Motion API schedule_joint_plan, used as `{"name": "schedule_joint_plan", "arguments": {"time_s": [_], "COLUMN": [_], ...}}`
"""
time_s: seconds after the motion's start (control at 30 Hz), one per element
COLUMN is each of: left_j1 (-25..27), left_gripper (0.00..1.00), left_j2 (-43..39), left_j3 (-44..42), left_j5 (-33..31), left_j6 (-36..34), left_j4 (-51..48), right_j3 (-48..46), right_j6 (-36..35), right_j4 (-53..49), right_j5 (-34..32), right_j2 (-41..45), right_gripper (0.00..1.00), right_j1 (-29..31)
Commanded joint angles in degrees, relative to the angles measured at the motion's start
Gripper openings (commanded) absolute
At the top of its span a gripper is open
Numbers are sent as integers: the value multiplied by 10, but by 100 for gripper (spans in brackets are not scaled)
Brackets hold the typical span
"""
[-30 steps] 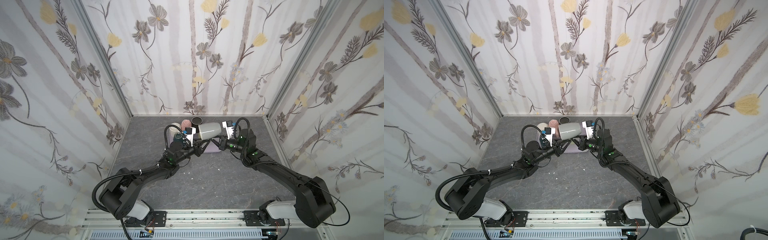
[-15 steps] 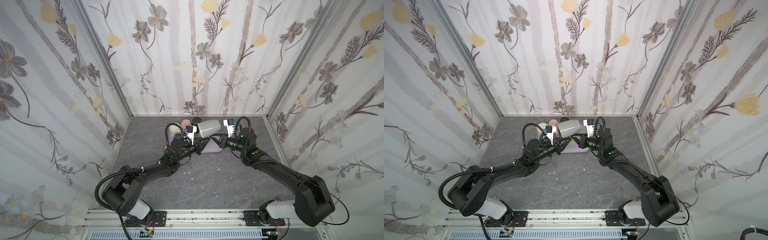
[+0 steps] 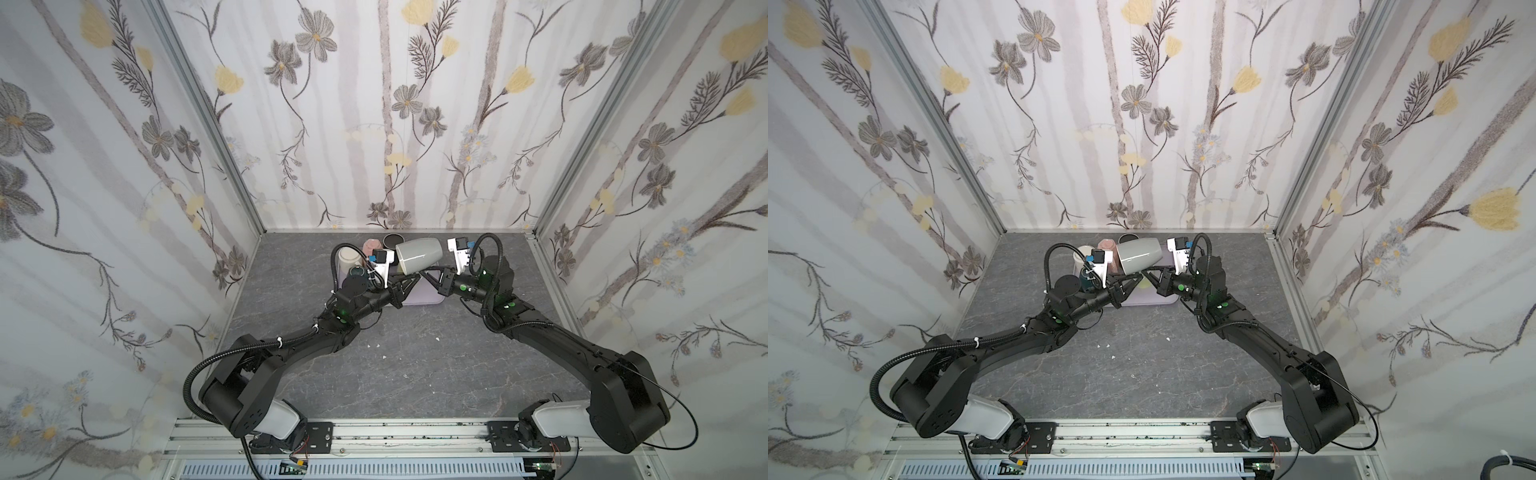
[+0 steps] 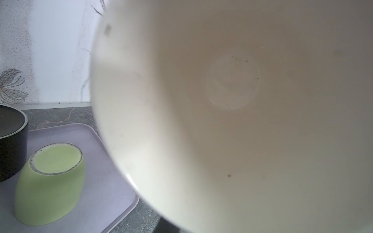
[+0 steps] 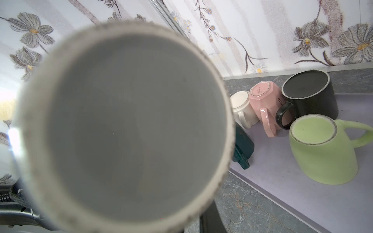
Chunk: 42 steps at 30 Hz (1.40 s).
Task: Turn the mug right side up
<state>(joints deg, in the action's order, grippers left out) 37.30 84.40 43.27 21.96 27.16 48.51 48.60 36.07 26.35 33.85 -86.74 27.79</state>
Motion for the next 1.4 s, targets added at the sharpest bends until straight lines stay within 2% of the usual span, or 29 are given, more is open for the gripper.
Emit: {"name": "schedule_joint_plan", "arguments": {"time_s": [0.0,0.2,0.4,0.57,0.77,0.83,0.93,1.13,1.2,1.37], "left_j1": [-1,6,15,16,16,15,15,12,9,-13], "left_gripper": [0,0,0,0,0,0,0,0,0,0], "left_j2": [-8,-14,-31,-32,-40,-47,-57,-79,-83,-94], "left_j3": [13,21,27,30,42,45,52,64,69,79], "left_j5": [-33,-54,-87,-113,-148,-158,-177,-227,-261,-298], "left_j6": [14,-7,-37,-37,-56,-64,-76,-96,-85,-52], "left_j4": [34,-8,-61,-85,-146,-164,-199,-287,-323,-398], "right_j3": [-7,-11,-18,-22,-28,-33,-33,-34,-39,-53], "right_j6": [-32,-25,-20,-12,-11,-14,-30,-64,-68,-86], "right_j4": [-2,9,20,33,34,30,6,-53,-69,-104], "right_j5": [60,61,56,53,41,30,4,-84,-129,-224], "right_j2": [2,3,8,8,18,26,36,65,80,117], "right_gripper": [1,8,27,38,42,47,52,70,75,80], "right_j1": [5,4,2,1,-2,-2,-3,-3,-3,-3]}}
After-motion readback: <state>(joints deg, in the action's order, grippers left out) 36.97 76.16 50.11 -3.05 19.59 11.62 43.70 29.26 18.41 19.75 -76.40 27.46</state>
